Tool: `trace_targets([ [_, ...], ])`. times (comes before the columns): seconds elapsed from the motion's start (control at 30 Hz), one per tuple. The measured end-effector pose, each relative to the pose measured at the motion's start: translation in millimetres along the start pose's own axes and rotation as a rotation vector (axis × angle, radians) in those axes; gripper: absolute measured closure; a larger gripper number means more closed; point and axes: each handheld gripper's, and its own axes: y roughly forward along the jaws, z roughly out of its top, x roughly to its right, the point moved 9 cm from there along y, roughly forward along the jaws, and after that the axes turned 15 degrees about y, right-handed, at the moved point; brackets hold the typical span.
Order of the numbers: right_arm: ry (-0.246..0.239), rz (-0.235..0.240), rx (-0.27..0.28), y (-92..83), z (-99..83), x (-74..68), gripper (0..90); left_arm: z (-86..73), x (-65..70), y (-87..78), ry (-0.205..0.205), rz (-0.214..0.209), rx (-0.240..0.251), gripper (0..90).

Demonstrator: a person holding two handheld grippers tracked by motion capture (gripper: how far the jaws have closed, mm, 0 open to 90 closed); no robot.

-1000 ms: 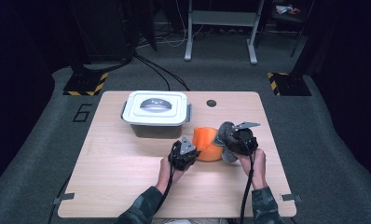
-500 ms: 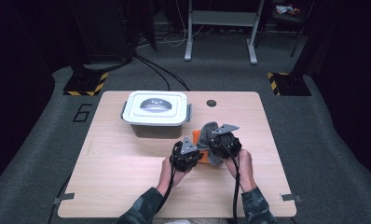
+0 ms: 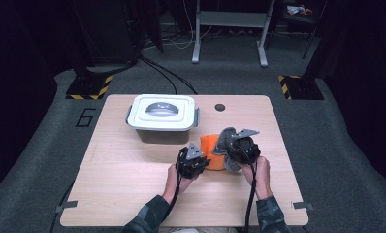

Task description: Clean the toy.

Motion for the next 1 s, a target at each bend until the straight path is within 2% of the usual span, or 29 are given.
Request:
trace_targets([
  [0.23, 0.079, -0.022, -0.024, 7.8, -11.4, 24.7, 66.6, -1.6, -0.3, 0.9, 0.005, 0.003, -0.006, 82.1],
  [0.3, 0.076, -0.050, -0.041, 11.5, -15.1, 31.9, 66.7, -2.1, -0.6, 1.4, 0.000, 0.001, -0.005, 82.1],
  [0.47, 0.100, -0.080, -0.109, 27.7, -29.8, 49.0, 66.4, -5.1, -1.6, 1.5, -0.007, -0.006, -0.010, 82.1],
  [0.5, 0.123, -0.080, -0.133, 32.7, -35.0, 50.4, 66.4, -5.3, -2.2, 2.1, -0.011, 0.000, -0.002, 82.1],
  [0.6, 0.132, -0.075, -0.193, 49.4, -48.8, 57.3, 66.5, -6.6, -2.4, 1.5, -0.010, -0.006, -0.010, 82.0],
  [0.67, 0.154, -0.053, -0.183, 48.5, -48.0, 58.7, 66.6, -6.5, -3.0, 1.3, -0.011, -0.003, -0.010, 82.0],
  [0.73, 0.158, -0.075, -0.170, 41.3, -43.8, 60.2, 66.8, -6.1, -2.6, 1.2, -0.008, -0.006, -0.010, 81.9],
  [0.83, 0.142, -0.074, -0.103, 20.6, -29.0, 59.6, 66.8, -4.9, -2.2, 2.0, -0.004, 0.003, -0.004, 81.9],
  [0.9, 0.136, -0.060, -0.058, 7.4, -18.7, 54.3, 66.8, -4.1, -1.3, 1.9, 0.001, 0.001, -0.007, 81.9],
  [0.93, 0.131, -0.047, -0.043, 0.3, -13.6, 48.2, 66.8, -3.3, -1.2, 2.3, 0.004, 0.008, -0.005, 81.9],
  [1.0, 0.108, -0.012, -0.007, -10.3, -3.1, 32.4, 66.7, -2.2, -0.4, 1.7, 0.008, -0.002, -0.008, 81.8],
])
